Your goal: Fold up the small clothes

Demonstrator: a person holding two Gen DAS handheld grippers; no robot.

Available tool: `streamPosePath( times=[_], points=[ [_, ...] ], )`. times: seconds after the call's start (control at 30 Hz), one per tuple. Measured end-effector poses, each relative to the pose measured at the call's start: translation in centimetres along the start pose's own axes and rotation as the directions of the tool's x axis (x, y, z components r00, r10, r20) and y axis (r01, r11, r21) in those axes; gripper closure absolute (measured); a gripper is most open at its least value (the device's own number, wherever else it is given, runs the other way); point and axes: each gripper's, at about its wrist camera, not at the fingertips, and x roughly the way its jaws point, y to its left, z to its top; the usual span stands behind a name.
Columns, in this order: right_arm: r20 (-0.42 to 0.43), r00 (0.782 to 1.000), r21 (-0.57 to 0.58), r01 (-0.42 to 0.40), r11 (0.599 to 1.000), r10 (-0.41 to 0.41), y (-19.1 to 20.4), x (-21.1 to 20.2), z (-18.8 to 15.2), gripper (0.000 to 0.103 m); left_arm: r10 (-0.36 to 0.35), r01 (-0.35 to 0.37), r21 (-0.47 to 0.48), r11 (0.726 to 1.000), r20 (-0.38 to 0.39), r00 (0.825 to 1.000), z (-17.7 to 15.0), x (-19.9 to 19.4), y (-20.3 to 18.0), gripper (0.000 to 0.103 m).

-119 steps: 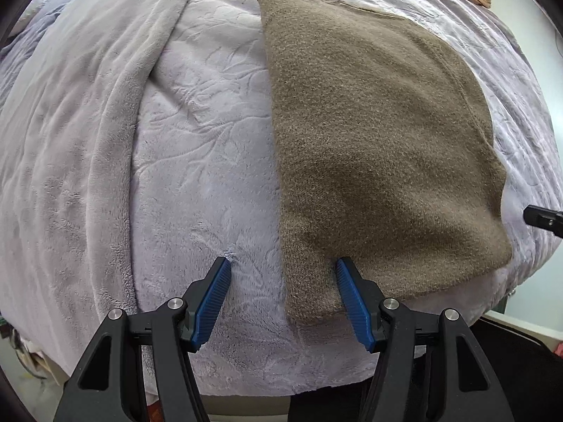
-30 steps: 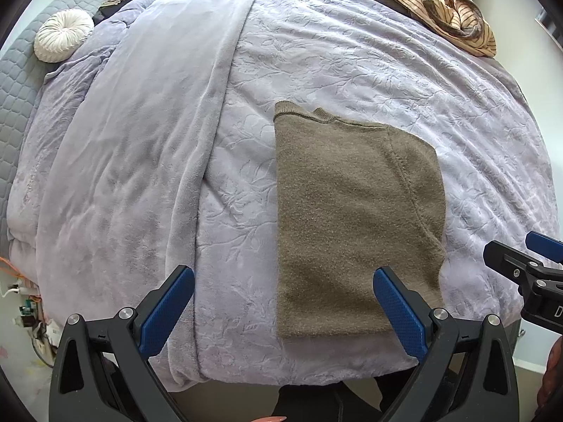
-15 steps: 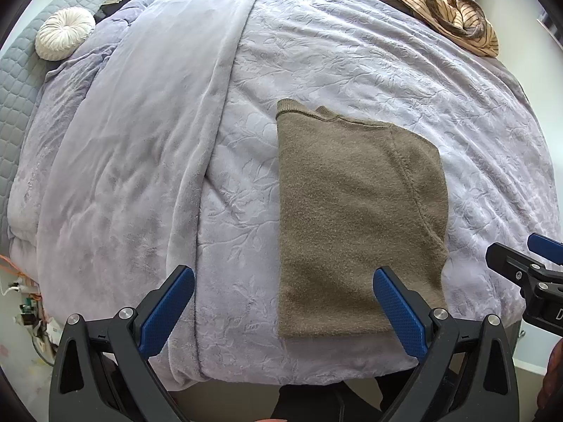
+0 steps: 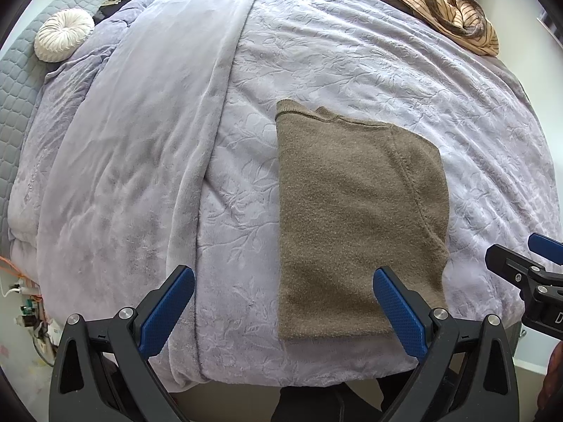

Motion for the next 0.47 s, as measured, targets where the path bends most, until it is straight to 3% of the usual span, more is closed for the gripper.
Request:
streamPosePath(
  times=[0.47],
  points=[
    [-0.003, 1.0, 0.003, 0.001, 1.0, -0.001, 0.04, 0.2, 0.03, 0.008, -0.026, 0.026, -0.02, 0.999, 0.014, 1.0, 0.53, 0.01, 0.26, 0.001]
  ],
)
